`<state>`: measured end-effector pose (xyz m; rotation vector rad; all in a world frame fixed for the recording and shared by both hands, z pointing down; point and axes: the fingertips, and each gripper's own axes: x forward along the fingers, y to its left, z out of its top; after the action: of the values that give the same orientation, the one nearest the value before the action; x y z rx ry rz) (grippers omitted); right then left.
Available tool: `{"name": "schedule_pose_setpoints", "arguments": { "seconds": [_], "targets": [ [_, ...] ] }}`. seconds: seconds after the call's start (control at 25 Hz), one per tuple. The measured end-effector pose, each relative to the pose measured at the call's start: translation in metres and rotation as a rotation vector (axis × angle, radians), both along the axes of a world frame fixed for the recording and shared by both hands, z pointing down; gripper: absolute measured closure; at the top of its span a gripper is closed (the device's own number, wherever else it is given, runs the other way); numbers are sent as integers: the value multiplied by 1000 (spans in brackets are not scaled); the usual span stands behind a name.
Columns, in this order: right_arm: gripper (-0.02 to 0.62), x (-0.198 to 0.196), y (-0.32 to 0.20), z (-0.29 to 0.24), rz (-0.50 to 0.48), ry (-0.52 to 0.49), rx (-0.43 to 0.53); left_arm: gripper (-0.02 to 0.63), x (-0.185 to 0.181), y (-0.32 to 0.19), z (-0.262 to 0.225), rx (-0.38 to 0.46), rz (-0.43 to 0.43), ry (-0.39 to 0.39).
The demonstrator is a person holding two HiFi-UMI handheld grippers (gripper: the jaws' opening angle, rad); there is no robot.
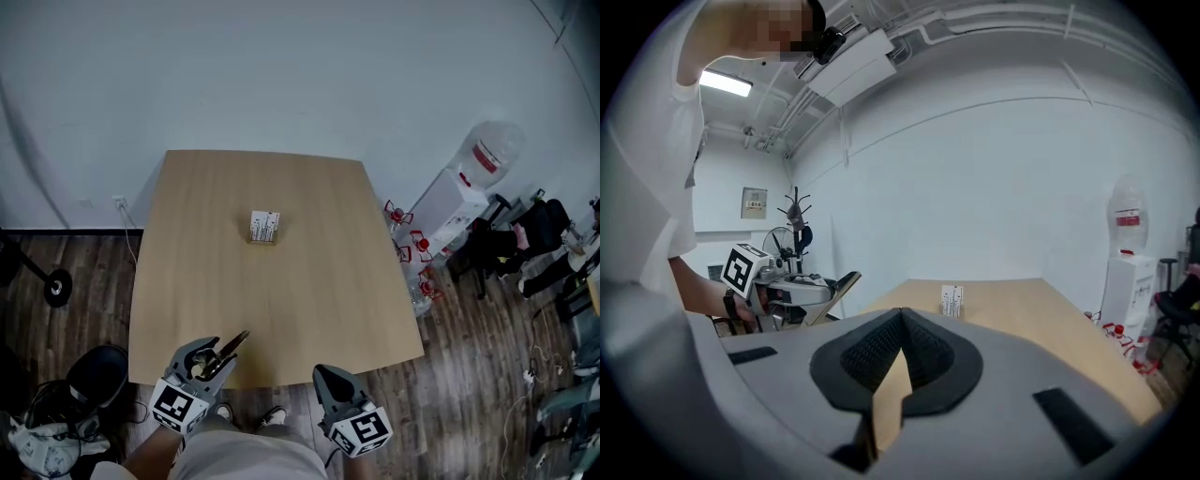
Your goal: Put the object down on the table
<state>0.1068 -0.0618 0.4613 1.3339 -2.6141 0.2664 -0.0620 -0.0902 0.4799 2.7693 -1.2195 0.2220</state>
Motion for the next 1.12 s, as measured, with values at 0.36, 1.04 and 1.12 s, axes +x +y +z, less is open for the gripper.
{"name": "schedule_pose_setpoints", "arguments": {
  "seconds": [0.36,1.04,1.12],
  "targets": [
    [597,30,-11,24,21,-23,-70,416,28,-33,34,-63,9,-36],
    [597,40,-12,40,-46,-59,-110,416,50,-78,92,-155,37,-140],
    [597,43,-12,37,-46,-63,-107,416,58,-77,103,-182,56,-143]
  ]
}}
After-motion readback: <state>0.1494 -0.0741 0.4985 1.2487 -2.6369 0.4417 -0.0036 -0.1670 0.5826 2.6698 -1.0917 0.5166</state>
